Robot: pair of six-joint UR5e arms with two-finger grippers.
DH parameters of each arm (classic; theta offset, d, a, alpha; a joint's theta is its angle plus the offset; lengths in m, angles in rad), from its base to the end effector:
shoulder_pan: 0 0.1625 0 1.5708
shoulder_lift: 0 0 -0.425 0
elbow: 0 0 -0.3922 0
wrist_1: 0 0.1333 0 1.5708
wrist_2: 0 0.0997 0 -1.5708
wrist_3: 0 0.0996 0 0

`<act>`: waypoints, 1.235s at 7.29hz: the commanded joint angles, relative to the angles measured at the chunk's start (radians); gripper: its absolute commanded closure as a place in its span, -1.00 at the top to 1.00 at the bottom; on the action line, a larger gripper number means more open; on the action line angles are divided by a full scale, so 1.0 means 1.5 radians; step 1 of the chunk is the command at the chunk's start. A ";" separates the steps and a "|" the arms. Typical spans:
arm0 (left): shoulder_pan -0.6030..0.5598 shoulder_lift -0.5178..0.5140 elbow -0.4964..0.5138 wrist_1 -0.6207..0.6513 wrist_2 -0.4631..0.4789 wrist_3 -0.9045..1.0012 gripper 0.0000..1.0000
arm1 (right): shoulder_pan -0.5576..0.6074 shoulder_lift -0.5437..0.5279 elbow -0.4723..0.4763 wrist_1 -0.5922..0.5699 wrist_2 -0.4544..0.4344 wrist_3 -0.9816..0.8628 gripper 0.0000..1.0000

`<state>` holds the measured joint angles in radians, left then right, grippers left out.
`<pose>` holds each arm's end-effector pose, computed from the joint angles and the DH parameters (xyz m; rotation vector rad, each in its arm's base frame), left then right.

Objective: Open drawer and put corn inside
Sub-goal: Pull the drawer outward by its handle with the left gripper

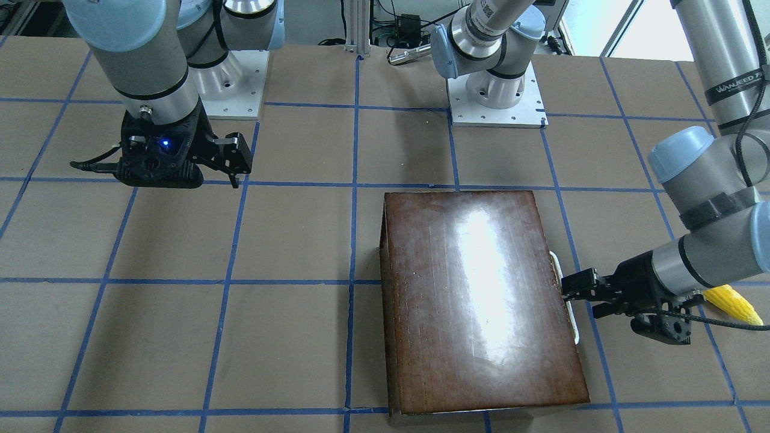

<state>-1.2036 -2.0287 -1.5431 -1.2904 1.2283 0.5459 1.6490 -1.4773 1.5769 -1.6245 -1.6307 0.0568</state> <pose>0.0701 -0.6469 0.2725 -0.2113 -2.7612 0.0246 0.1680 -0.5134 0.4428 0.0351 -3.0779 -0.0643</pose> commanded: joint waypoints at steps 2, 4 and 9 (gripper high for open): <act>0.006 0.001 0.016 -0.004 0.030 0.034 1.00 | 0.000 0.000 0.000 -0.001 0.000 0.000 1.00; 0.013 0.001 0.018 -0.006 0.030 0.041 1.00 | 0.000 0.000 0.000 0.000 0.000 0.000 1.00; 0.049 0.002 0.019 -0.012 0.030 0.081 1.00 | 0.000 0.000 0.000 0.000 0.000 0.000 1.00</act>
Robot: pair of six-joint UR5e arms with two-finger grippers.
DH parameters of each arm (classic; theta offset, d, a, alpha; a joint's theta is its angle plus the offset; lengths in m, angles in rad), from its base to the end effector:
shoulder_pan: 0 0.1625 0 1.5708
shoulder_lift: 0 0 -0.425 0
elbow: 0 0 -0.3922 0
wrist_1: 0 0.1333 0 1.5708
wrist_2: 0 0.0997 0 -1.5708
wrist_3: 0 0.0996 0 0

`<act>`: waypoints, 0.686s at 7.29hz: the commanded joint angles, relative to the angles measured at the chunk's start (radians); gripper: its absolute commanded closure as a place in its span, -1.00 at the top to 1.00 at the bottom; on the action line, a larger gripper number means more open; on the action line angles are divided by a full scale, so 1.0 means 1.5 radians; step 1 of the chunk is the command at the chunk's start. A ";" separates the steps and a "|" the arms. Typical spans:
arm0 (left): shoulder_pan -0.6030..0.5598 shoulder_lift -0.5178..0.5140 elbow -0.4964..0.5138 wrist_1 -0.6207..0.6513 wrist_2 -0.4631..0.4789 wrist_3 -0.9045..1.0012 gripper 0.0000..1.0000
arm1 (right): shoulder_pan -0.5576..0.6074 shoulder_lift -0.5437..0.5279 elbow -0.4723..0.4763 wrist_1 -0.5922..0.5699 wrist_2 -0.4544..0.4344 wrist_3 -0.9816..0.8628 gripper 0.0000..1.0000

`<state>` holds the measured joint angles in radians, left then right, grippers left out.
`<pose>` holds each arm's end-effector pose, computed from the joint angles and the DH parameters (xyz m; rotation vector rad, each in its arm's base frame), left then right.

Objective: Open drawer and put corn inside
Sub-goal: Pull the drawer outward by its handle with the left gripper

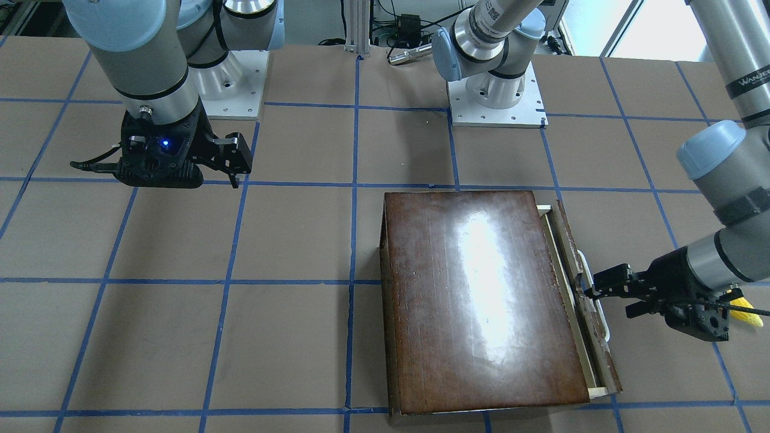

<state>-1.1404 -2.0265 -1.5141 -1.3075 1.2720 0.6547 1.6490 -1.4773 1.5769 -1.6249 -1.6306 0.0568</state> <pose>0.1169 -0.6443 0.2840 -0.2865 -2.8014 0.0549 0.1680 -0.5135 0.4428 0.0350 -3.0780 -0.0637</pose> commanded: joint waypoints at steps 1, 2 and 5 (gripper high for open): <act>0.014 0.000 0.000 -0.001 0.001 0.028 1.00 | 0.000 0.000 0.000 0.000 0.000 0.000 1.00; 0.021 0.001 0.001 -0.001 0.002 0.034 1.00 | 0.000 -0.001 0.000 -0.001 0.000 0.000 1.00; 0.027 0.002 0.002 -0.001 0.003 0.034 1.00 | 0.000 0.000 0.000 -0.001 0.000 0.000 1.00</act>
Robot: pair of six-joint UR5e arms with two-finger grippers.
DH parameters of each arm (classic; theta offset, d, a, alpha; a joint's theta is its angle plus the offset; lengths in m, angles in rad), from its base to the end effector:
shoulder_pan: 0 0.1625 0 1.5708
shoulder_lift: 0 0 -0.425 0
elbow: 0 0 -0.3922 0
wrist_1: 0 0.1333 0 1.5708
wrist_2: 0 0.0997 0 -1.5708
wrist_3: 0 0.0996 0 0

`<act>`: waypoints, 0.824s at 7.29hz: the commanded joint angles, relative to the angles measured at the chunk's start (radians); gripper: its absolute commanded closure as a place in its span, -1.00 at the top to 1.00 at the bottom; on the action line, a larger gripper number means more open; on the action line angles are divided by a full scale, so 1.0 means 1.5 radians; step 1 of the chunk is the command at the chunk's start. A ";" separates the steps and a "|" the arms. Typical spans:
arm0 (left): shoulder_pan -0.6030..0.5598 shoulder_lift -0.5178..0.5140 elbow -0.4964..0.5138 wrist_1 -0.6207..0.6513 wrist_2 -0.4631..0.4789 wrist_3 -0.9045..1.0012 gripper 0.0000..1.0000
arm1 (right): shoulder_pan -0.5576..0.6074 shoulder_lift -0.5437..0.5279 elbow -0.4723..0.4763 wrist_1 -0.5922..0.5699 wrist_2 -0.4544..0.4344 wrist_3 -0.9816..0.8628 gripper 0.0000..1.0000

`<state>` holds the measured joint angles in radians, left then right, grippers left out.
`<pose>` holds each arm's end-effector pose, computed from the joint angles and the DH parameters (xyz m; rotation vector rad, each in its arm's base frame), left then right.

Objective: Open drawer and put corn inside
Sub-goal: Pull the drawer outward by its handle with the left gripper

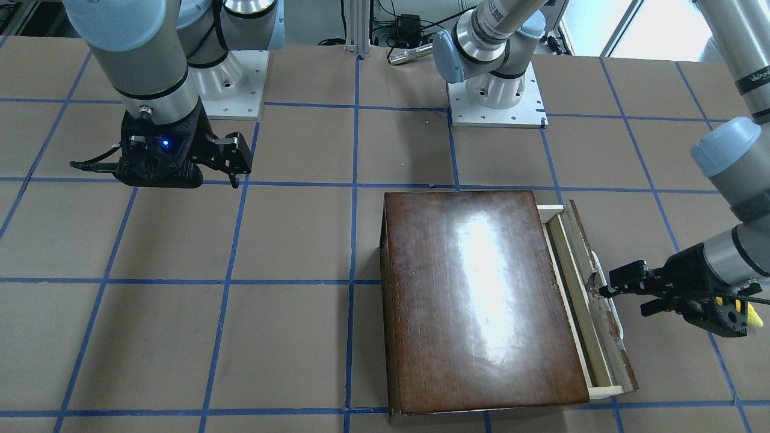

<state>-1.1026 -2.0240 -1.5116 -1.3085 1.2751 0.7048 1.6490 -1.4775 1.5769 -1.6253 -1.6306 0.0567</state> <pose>0.1415 -0.6395 0.2865 -0.3056 -2.8057 0.0776 0.1680 -0.5134 0.4429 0.0352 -3.0781 -0.0628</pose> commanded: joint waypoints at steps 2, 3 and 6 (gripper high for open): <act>0.019 0.001 -0.001 -0.001 0.001 0.024 1.00 | 0.000 0.000 0.000 0.001 0.000 0.000 1.00; 0.026 0.003 -0.001 -0.002 0.001 0.030 1.00 | 0.000 0.000 0.000 0.001 0.000 0.000 1.00; 0.027 0.004 0.000 -0.002 0.002 0.031 1.00 | 0.000 0.000 0.000 0.001 0.000 0.000 1.00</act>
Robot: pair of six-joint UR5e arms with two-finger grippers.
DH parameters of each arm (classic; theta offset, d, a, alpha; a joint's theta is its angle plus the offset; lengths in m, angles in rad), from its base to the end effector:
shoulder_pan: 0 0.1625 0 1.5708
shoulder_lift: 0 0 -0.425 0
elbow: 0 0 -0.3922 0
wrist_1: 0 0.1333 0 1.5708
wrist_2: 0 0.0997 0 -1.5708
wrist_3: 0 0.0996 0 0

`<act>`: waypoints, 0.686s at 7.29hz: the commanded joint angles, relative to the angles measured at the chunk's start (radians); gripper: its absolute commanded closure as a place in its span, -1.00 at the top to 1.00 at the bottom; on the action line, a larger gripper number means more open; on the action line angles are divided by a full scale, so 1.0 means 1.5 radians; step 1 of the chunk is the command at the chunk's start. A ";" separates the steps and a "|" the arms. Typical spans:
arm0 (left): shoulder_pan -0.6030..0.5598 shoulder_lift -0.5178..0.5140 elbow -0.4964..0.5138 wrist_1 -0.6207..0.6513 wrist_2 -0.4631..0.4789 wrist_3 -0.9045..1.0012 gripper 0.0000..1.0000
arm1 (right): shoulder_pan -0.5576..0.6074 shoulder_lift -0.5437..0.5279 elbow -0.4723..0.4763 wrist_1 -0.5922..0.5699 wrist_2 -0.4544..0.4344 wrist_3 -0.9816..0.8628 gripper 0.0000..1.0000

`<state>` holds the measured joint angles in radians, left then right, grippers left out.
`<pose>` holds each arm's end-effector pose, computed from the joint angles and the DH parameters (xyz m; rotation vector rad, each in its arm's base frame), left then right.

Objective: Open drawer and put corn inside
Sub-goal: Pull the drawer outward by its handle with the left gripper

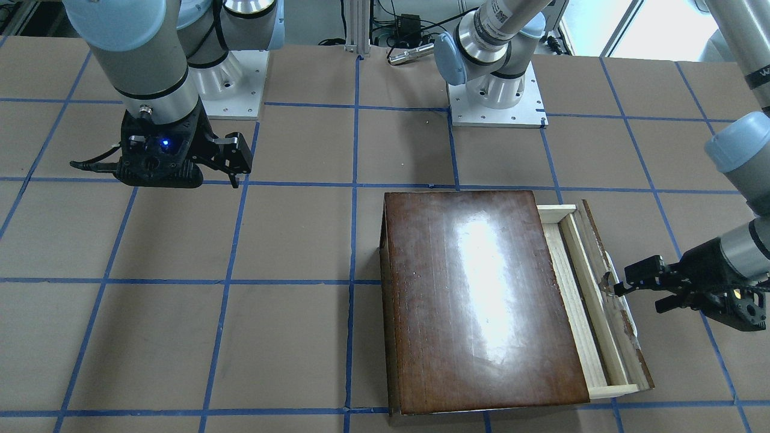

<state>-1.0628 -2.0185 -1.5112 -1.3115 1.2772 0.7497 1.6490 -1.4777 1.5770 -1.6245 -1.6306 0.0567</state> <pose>0.1666 -0.6325 0.2898 -0.3141 -2.8101 0.0984 0.1680 -0.5133 0.4429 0.0352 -3.0780 -0.0638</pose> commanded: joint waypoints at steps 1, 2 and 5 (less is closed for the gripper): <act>0.001 0.000 0.000 0.000 0.011 0.001 1.00 | 0.000 0.000 0.000 -0.001 0.000 0.000 1.00; 0.002 0.000 0.000 0.000 0.012 0.001 1.00 | 0.000 0.000 0.000 0.000 0.000 0.000 1.00; 0.025 -0.002 0.000 0.000 0.011 0.034 1.00 | 0.000 0.000 0.000 0.000 0.001 0.000 1.00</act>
<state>-1.0458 -2.0202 -1.5110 -1.3115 1.2935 0.7669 1.6490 -1.4773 1.5769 -1.6245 -1.6302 0.0567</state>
